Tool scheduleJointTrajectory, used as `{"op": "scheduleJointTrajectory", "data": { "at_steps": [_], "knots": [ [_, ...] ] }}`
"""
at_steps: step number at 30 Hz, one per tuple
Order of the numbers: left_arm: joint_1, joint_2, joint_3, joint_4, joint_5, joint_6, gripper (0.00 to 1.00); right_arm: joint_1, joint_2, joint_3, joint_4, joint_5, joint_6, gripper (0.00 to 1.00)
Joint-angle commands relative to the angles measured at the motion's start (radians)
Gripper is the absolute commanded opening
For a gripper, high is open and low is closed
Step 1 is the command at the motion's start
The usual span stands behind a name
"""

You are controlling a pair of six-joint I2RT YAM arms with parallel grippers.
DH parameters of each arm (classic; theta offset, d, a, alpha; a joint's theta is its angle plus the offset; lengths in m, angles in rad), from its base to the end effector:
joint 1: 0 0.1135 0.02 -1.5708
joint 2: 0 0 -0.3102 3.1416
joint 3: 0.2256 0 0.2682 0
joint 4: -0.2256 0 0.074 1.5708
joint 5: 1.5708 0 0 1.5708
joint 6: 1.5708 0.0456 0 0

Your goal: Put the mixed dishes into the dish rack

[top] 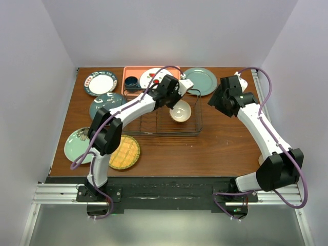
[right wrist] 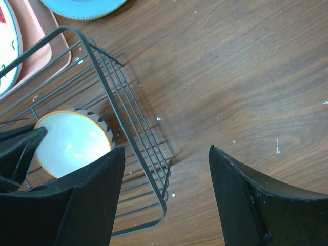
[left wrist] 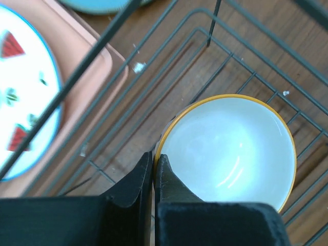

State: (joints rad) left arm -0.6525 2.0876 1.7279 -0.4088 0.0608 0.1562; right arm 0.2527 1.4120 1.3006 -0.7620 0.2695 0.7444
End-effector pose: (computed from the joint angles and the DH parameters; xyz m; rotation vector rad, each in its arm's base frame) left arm 0.4155 -0.3210 0.2643 0.9562 2.1570 -0.3153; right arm 0.3062 0.0665 0.3599 0.6999 2.3023 0.1316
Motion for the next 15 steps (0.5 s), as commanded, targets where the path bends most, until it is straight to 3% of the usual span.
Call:
{"op": "scheduleJointTrajectory", "data": {
  "at_steps": [1,9,15],
  "knots": [
    [-0.042,-0.153,-0.069,0.272,-0.183,0.178,0.0,-0.018,-0.039,-0.004,0.013,-0.01,-0.016,0.7],
    [-0.061,-0.155,-0.195,0.545,-0.288,0.506,0.0,-0.035,-0.027,-0.003,0.016,-0.041,-0.02,0.7],
    [-0.062,-0.152,-0.323,0.812,-0.269,0.747,0.0,-0.053,-0.008,0.0,0.02,-0.067,-0.025,0.7]
  ]
}}
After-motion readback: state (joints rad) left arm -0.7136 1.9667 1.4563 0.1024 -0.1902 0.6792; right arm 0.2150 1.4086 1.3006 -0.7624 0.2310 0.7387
